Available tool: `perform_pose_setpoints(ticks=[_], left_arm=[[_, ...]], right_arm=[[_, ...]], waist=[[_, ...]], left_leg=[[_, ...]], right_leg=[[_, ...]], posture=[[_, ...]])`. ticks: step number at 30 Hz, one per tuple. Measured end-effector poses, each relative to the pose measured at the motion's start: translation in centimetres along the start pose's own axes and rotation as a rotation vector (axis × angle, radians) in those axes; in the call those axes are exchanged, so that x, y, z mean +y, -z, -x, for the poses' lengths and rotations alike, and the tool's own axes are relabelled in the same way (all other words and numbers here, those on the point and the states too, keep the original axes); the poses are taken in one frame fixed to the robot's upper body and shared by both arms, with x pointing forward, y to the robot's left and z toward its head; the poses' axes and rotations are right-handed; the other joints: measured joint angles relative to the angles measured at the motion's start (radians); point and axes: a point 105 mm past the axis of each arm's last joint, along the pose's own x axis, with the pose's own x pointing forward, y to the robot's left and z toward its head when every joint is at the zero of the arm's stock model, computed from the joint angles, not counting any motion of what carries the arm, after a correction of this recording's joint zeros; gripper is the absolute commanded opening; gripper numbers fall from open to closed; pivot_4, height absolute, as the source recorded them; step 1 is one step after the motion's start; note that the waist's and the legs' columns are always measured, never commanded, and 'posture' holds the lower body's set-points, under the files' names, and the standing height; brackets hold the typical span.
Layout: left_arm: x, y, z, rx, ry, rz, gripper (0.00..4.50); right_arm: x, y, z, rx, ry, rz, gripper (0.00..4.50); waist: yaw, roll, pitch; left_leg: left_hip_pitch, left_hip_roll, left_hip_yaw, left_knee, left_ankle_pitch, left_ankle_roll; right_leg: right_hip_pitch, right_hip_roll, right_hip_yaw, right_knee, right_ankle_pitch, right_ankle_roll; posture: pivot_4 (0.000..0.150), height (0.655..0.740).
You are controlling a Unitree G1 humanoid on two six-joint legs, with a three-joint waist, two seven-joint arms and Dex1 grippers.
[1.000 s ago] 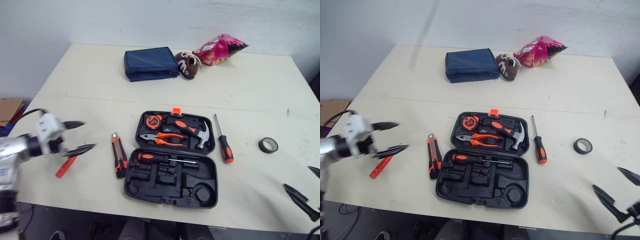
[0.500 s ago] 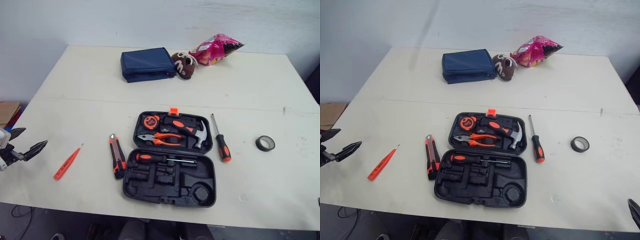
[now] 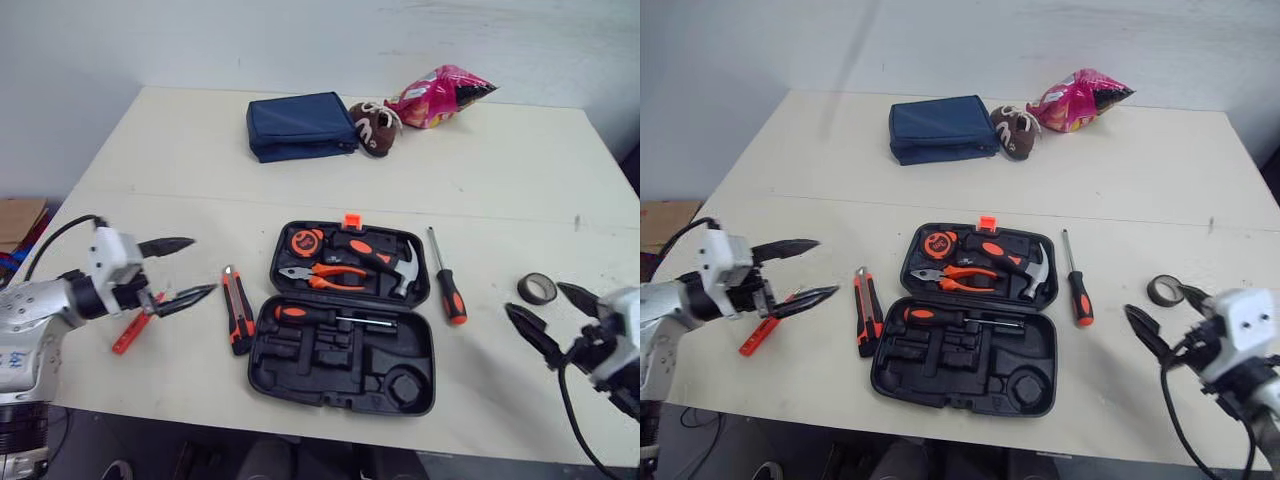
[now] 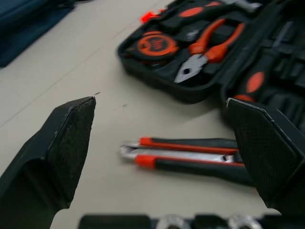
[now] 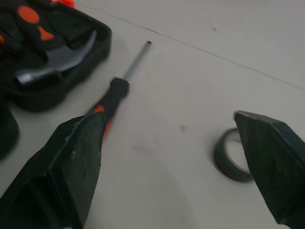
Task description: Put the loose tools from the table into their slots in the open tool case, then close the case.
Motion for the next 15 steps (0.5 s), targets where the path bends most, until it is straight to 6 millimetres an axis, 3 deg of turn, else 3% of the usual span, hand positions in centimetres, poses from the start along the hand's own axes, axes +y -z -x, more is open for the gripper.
perform_pose_setpoints(ticks=[5,12,15], left_arm=[[-2.4,-1.8,-2.6,-0.020,0.163,-0.039,4.47],[-4.8,-5.1,-5.0,-0.084,0.331,-0.140,4.47],[-5.6,-5.3,-5.4,-0.096,0.372,-0.118,4.47]], right_arm=[[1.6,0.6,-1.4,0.126,-0.035,-0.069,4.50],[0.6,0.9,-2.7,0.180,0.074,-0.085,4.50],[0.4,1.8,-2.9,0.224,0.085,-0.106,4.50]], waist=[[0.001,0.000,0.000],[0.001,-0.001,0.000],[0.001,-0.001,0.000]], left_leg=[[-0.002,-0.001,0.000,0.002,0.000,0.001],[-0.003,-0.001,0.000,0.002,0.000,0.001],[-0.003,0.000,0.000,0.002,0.000,0.001]], right_leg=[[-0.001,0.000,0.000,0.000,0.000,0.001],[-0.001,0.001,0.000,0.001,0.000,0.001],[-0.001,0.002,0.000,0.001,0.000,0.001]], posture=[[0.150,0.7400],[0.150,0.7400],[0.150,0.7400]])
